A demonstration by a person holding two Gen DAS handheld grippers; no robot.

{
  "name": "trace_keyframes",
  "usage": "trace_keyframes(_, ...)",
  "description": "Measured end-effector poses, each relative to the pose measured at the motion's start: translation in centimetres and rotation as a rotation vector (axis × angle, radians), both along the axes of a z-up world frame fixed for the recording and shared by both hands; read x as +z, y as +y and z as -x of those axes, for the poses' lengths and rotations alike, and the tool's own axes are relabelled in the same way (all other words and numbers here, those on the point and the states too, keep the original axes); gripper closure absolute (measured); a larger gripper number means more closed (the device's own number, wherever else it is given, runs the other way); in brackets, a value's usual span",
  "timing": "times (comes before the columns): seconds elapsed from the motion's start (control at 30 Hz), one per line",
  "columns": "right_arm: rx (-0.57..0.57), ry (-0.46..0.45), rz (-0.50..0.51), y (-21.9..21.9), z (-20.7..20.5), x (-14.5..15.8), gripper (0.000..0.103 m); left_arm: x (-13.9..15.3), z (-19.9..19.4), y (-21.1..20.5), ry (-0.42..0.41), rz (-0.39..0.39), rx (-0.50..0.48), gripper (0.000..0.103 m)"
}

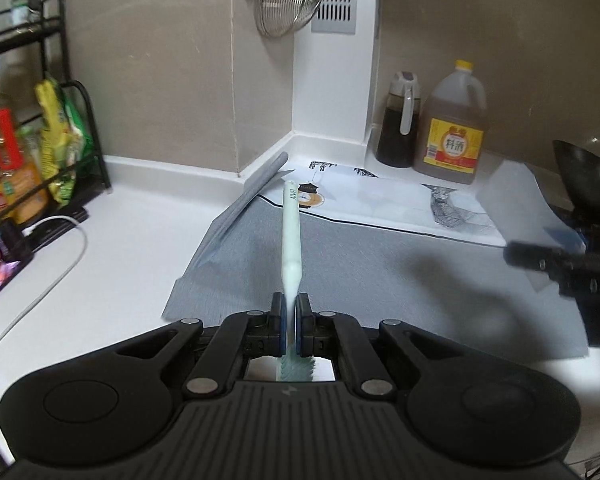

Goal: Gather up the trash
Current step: 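Lift the white box and toothbrush off the mat, then carry the box and toothbrush down over the bin opening with both grippers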

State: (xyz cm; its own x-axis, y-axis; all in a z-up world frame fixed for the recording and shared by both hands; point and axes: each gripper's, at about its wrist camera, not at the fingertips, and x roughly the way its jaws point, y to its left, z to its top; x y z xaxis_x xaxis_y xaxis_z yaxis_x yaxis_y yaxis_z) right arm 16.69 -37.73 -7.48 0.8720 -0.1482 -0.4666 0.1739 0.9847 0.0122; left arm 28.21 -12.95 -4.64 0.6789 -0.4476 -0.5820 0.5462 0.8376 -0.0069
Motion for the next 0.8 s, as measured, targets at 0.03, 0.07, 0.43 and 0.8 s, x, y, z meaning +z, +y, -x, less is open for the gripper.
trace_keyframes(0.03,0.013,0.001,0.001,0.6,1.2,0.0,0.04,0.2,1.1,0.4,-0.008,-0.001,0.003,0.099)
trace_keyframes(0.07,0.025,0.003,0.001,1.1,2.2,-0.2,0.04,0.3,2.3,0.8,-0.013,-0.003,0.006,0.099)
trace_keyframes(0.43,0.17,0.043,-0.055,7.9,10.9,-3.8,0.04,-1.1,13.9,5.5,0.006,-0.031,0.044,0.099)
trace_keyframes(0.8,0.257,0.143,-0.053,12.9,15.7,-8.3,0.04,-4.6,20.5,9.9,0.064,-0.038,0.097,0.099)
